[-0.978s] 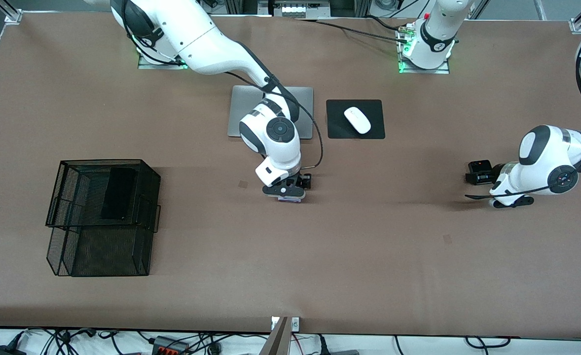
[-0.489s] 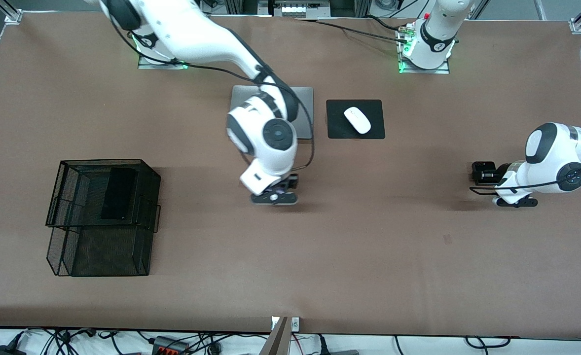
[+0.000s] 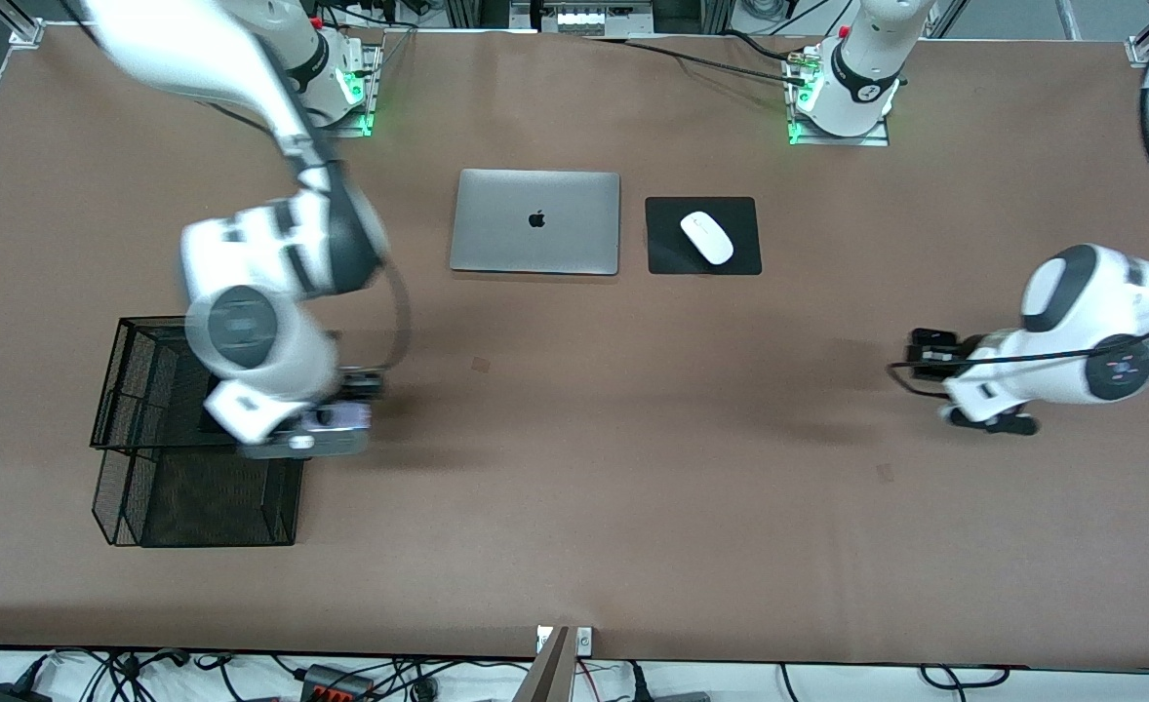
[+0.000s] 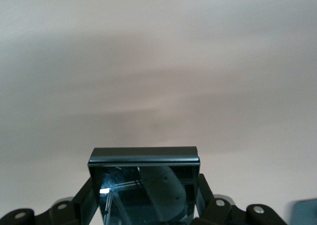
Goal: Place phones with both arms
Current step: 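Carry the white phone to the basket while the left gripper lifts the flip phone, then release the white phone in the basket while the left gripper sets down the flip phone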
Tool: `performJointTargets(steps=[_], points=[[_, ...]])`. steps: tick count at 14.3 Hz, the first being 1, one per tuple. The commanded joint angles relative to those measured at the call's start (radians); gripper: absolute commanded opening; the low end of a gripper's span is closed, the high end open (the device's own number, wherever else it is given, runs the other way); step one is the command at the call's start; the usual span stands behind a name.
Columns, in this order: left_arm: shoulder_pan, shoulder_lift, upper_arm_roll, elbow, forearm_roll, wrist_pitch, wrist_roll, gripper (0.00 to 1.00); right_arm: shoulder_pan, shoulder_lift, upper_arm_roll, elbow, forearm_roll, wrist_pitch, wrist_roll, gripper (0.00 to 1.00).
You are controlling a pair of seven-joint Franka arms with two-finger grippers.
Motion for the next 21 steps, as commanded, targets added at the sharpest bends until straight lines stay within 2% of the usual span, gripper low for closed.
performJointTargets(steps=[1, 2, 4, 5, 9, 12, 13, 14, 17, 18, 19, 20, 21], points=[[-0.195, 0.052, 0.02, 0.112, -0.071, -0.033, -0.094, 0.24, -0.129, -0.079, 0.028, -0.097, -0.001, -0.041, -0.111, 0.24], [-0.27, 0.065, 0.02, 0.126, -0.073, -0.03, -0.133, 0.24, -0.168, -0.08, 0.028, -0.097, -0.001, -0.056, -0.148, 0.24], [-0.434, 0.134, 0.04, 0.216, -0.074, -0.005, -0.249, 0.24, -0.243, -0.08, 0.028, -0.097, -0.001, -0.092, -0.197, 0.24], [-0.483, 0.163, 0.047, 0.248, -0.076, 0.013, -0.326, 0.24, -0.271, -0.08, 0.028, -0.101, 0.001, -0.093, -0.203, 0.24], [-0.611, 0.246, 0.067, 0.273, -0.112, 0.254, -0.388, 0.23, -0.327, -0.047, 0.028, -0.112, 0.008, -0.07, -0.217, 0.25], [-0.71, 0.305, 0.07, 0.278, -0.227, 0.416, -0.388, 0.25, -0.338, -0.013, 0.028, -0.121, 0.013, -0.014, -0.228, 0.25], [-0.747, 0.312, 0.093, 0.278, -0.264, 0.462, -0.388, 0.25, -0.34, -0.005, 0.028, -0.127, 0.013, 0.011, -0.231, 0.25], [-0.79, 0.311, 0.136, 0.278, -0.284, 0.49, -0.38, 0.25, -0.343, 0.004, 0.028, -0.136, 0.013, 0.031, -0.236, 0.25], [-0.862, 0.319, 0.182, 0.279, -0.286, 0.5, -0.343, 0.25, -0.352, 0.006, 0.028, -0.149, 0.013, 0.045, -0.239, 0.3], [-0.87, 0.317, 0.19, 0.279, -0.287, 0.5, -0.343, 0.32, -0.355, 0.006, 0.028, -0.149, 0.013, 0.045, -0.239, 0.31], [-0.867, 0.314, 0.19, 0.279, -0.281, 0.5, -0.342, 0.85, -0.361, 0.006, 0.028, -0.149, 0.013, 0.045, -0.242, 0.49], [-0.861, 0.299, 0.19, 0.279, -0.275, 0.497, -0.343, 1.0, -0.366, 0.006, 0.028, -0.147, 0.013, 0.046, -0.24, 0.93], [-0.849, 0.287, 0.19, 0.278, -0.272, 0.492, -0.346, 1.0, -0.364, 0.004, 0.028, -0.144, 0.01, 0.043, -0.243, 1.0]])
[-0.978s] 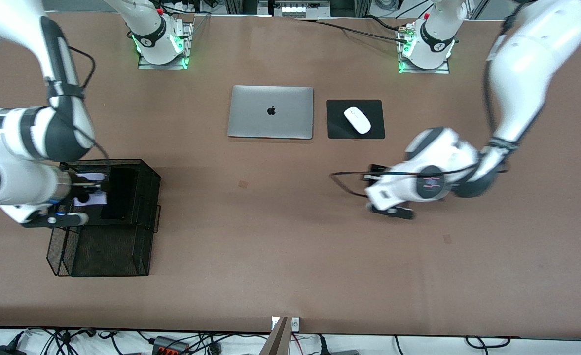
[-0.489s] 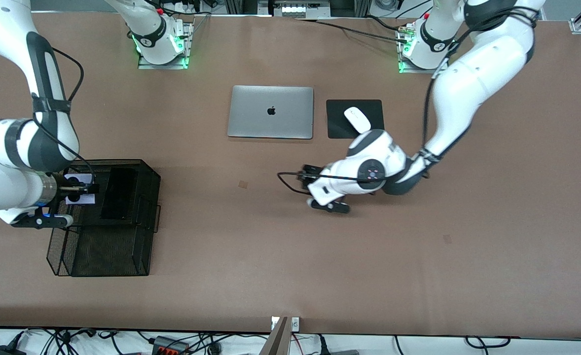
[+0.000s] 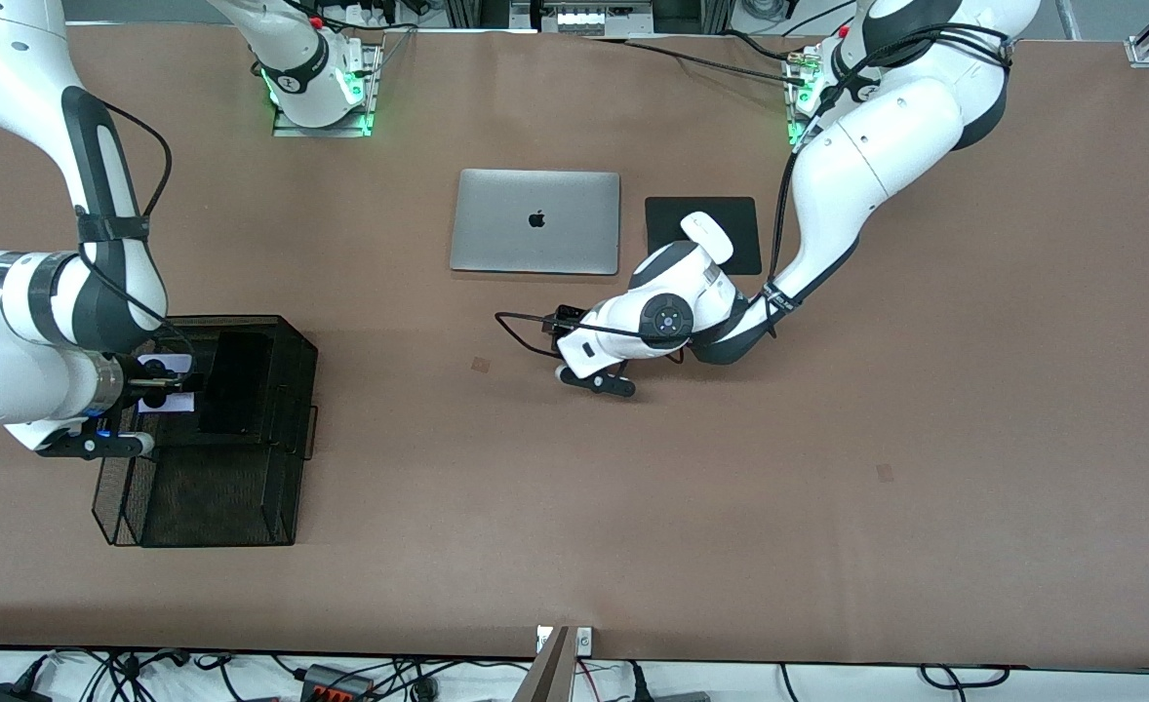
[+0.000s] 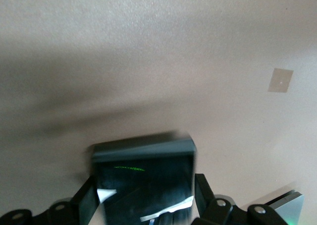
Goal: Place phones with both arms
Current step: 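Release the white phone in the basket while the left gripper sets down the flip phone, then grasp the black flip phone with the right gripper while the left gripper withdraws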
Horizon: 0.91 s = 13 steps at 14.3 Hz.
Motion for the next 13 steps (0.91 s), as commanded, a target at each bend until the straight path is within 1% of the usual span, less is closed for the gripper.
performJointTargets(steps=[1, 2, 4, 6, 7, 8, 9, 11, 13], points=[[0.011, -0.059, 0.02, 0.002, -0.015, -0.022, 0.026, 1.0, -0.017, -0.029, 0.019, -0.007, 0.006, -0.003, -0.024, 1.0], [0.031, -0.079, 0.024, -0.004, -0.015, -0.058, 0.026, 1.0, -0.014, -0.054, 0.022, -0.006, 0.005, -0.003, -0.026, 1.0], [0.071, -0.15, 0.022, 0.008, -0.011, -0.233, 0.028, 1.0, 0.018, -0.081, 0.024, 0.02, 0.005, -0.009, -0.03, 1.0], [0.137, -0.237, 0.025, 0.008, 0.005, -0.38, 0.031, 1.0, 0.064, -0.082, 0.024, 0.057, 0.006, -0.032, -0.027, 1.0], [0.172, -0.265, 0.018, 0.01, 0.053, -0.458, 0.039, 1.0, 0.101, -0.08, 0.024, 0.059, 0.009, -0.029, -0.021, 1.0], [0.201, -0.293, 0.01, 0.011, 0.124, -0.533, 0.055, 1.0, 0.144, -0.077, 0.024, 0.059, 0.015, -0.023, -0.011, 1.0], [0.227, -0.323, 0.002, 0.01, 0.18, -0.595, 0.092, 1.0, 0.184, -0.072, 0.024, 0.06, 0.05, -0.022, -0.007, 1.0], [0.251, -0.409, 0.002, 0.01, 0.199, -0.698, 0.195, 1.0, 0.243, -0.045, 0.022, 0.06, 0.167, 0.009, 0.026, 1.0], [0.307, -0.495, 0.004, 0.01, 0.199, -0.766, 0.282, 1.0, 0.326, -0.02, 0.022, 0.059, 0.172, 0.081, 0.074, 1.0]])
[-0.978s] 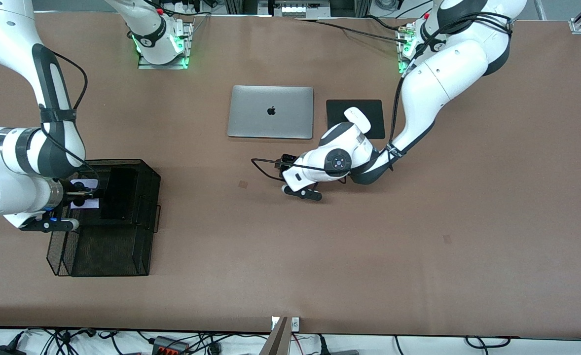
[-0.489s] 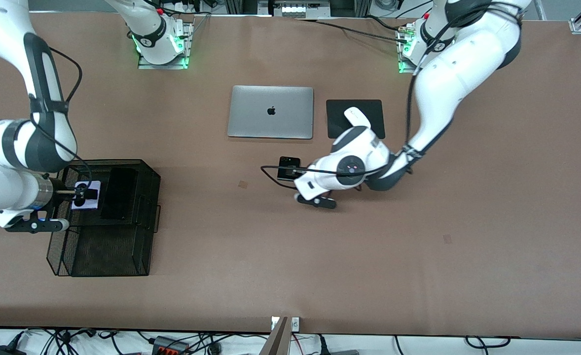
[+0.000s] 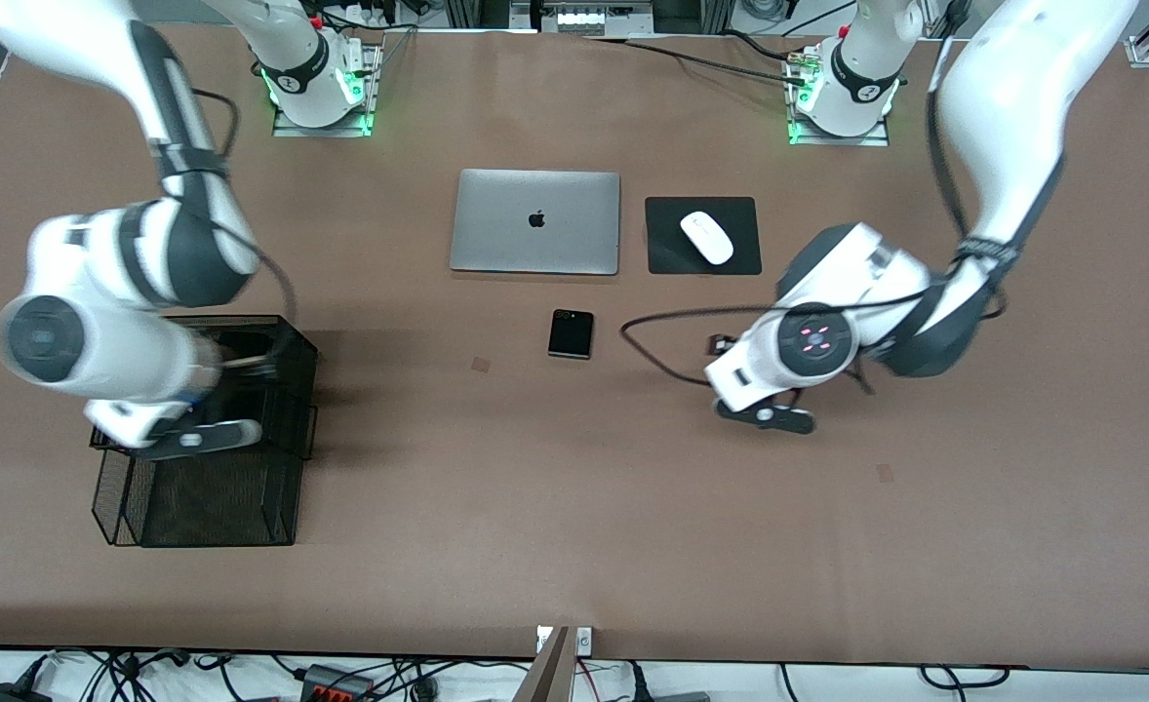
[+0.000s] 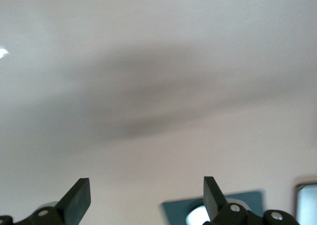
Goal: Place phones with both arms
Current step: 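Grasp the black flip phone with the right gripper while the left gripper withdraws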
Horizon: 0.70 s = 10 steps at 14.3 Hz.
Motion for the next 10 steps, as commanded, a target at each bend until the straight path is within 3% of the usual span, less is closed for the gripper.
performJointTargets(steps=[1, 4, 7, 10], points=[[0.071, -0.134, 0.004, -0.032, 0.005, -0.061, 0.134, 1.0, 0.112, 0.044, -0.01, 0.008, 0.022, 0.084, 0.066, 1.0], [0.061, -0.243, 0.108, -0.032, -0.048, -0.054, 0.25, 1.0, 0.215, 0.101, -0.01, 0.009, 0.028, 0.206, 0.164, 1.0], [-0.081, -0.364, 0.411, -0.052, -0.307, -0.049, 0.409, 1.0, 0.323, 0.134, -0.01, 0.008, 0.03, 0.25, 0.411, 1.0], [-0.199, -0.467, 0.669, -0.092, -0.406, -0.043, 0.575, 1.0, 0.41, 0.164, -0.01, -0.006, 0.031, 0.283, 0.595, 1.0]])
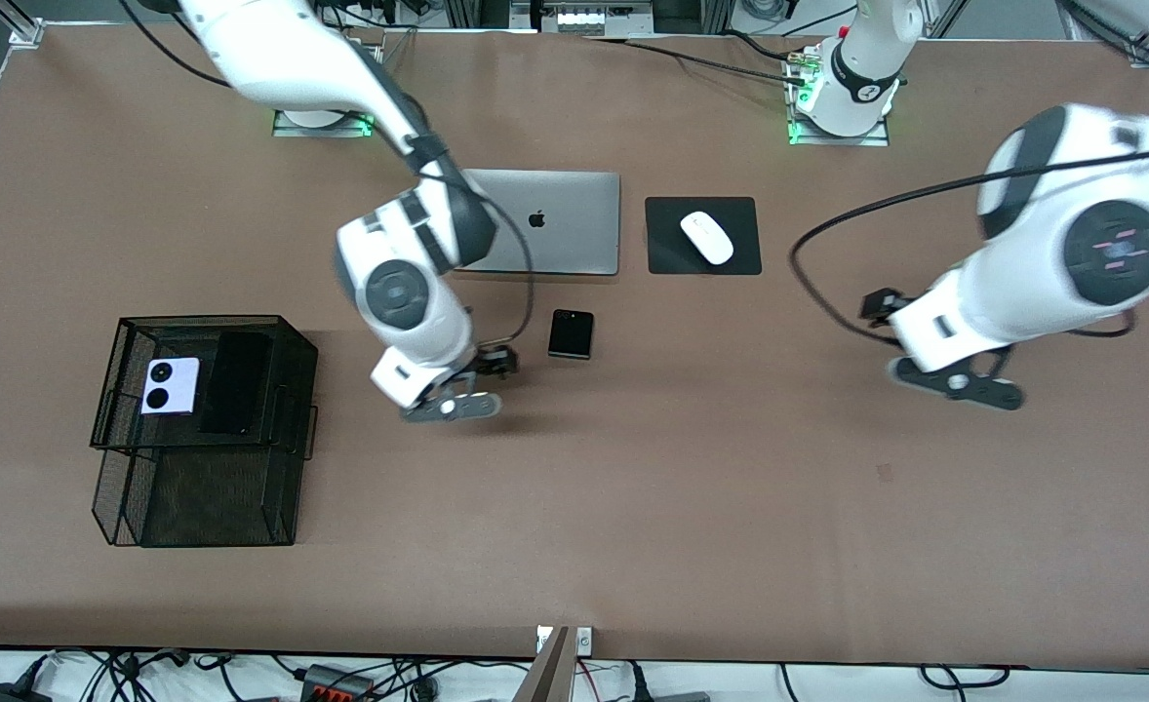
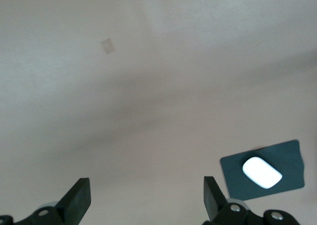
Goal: Place phones with both arms
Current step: 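Grasp the black flip phone with the right gripper while the left gripper withdraws, then lift the black flip phone with the right gripper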
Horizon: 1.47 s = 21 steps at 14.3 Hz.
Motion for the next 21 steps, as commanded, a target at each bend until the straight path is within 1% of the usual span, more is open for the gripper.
performJointTargets(steps=[1, 2, 3, 5, 6, 7, 9, 11, 15, 21], points=[[-0.116, -0.131, 0.233, -0.083, -0.093, 0.018, 0.1, 1.0, 0.074, 0.033, -0.011, -0.006, 0.019, 0.032, 0.144, 1.0], [-0.143, -0.172, 0.29, -0.114, -0.116, 0.06, 0.099, 1.0, 0.1, 0.049, -0.011, -0.006, 0.019, 0.049, 0.183, 1.0], [-0.15, -0.221, 0.318, -0.167, -0.116, 0.108, 0.101, 1.0, 0.129, 0.065, -0.011, -0.006, 0.019, 0.084, 0.22, 1.0], [-0.15, -0.314, 0.349, -0.286, -0.116, 0.231, 0.076, 1.0, 0.165, 0.096, -0.011, -0.004, 0.01, 0.141, 0.3, 1.0], [-0.15, -0.344, 0.358, -0.327, -0.116, 0.266, 0.071, 1.0, 0.172, 0.11, -0.011, -0.004, 0.013, 0.162, 0.311, 1.0], [-0.15, -0.357, 0.358, -0.343, -0.113, 0.295, 0.068, 1.0, 0.178, 0.121, -0.011, -0.003, 0.017, 0.182, 0.313, 1.0], [-0.138, -0.362, 0.351, -0.341, -0.116, 0.288, 0.074, 1.0, 0.192, 0.141, -0.011, -0.004, 0.017, 0.21, 0.333, 1.0], [-0.135, -0.354, 0.344, -0.328, -0.118, 0.244, 0.082, 1.0, 0.208, 0.162, -0.011, -0.001, 0.014, 0.232, 0.371, 1.0], [-0.135, -0.358, 0.341, -0.309, -0.118, 0.196, 0.073, 1.0, 0.209, 0.177, -0.011, 0.002, 0.017, 0.235, 0.376, 1.0], [-0.137, -0.352, 0.341, -0.288, -0.113, 0.197, 0.073, 1.0, 0.211, 0.188, -0.013, 0.002, 0.01, 0.235, 0.402, 1.0]])
